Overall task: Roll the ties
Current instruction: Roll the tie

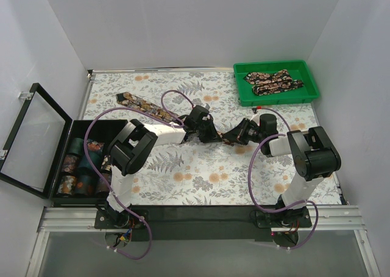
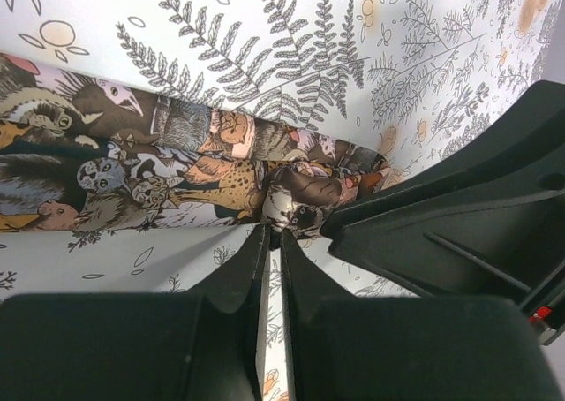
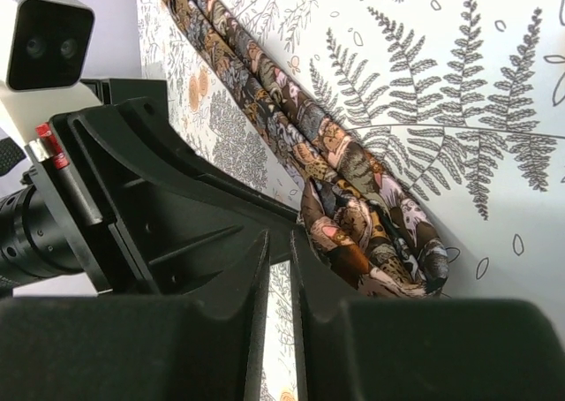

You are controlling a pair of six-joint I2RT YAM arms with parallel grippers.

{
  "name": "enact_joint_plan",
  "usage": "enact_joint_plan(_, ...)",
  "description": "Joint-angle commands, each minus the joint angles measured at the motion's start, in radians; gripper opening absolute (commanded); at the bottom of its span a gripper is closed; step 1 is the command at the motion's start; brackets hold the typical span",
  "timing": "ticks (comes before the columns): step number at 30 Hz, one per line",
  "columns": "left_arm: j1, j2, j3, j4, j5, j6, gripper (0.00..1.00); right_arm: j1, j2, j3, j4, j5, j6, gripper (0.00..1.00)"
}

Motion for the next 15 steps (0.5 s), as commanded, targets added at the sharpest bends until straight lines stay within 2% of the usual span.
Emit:
enact_joint_plan(1, 0.0, -0.037, 0.017, 0.021, -0.015, 0.029, 0.05, 0.008, -0.053, 0.01, 0.026, -0.01, -0.033, 0.19)
enact_joint_plan(4, 0.0, -0.037, 0.021, 0.021, -0.023, 0.055, 0.02, 0.004, -0.082, 0.015, -0.012, -0.003, -0.073, 0.23)
enact_joint_plan(9, 0.001, -0.041, 0.024, 0.023, -0.041, 0.115, 0.02, -0.014, -0.143, 0.028, -0.14, 0.03, -0.161, 0.42)
enact_joint_plan(15, 0.0, -0.04, 0.026, 0.026, -0.044, 0.162, 0.01, -0.035, -0.191, 0.038, -0.262, 0.058, -0.283, 0.55)
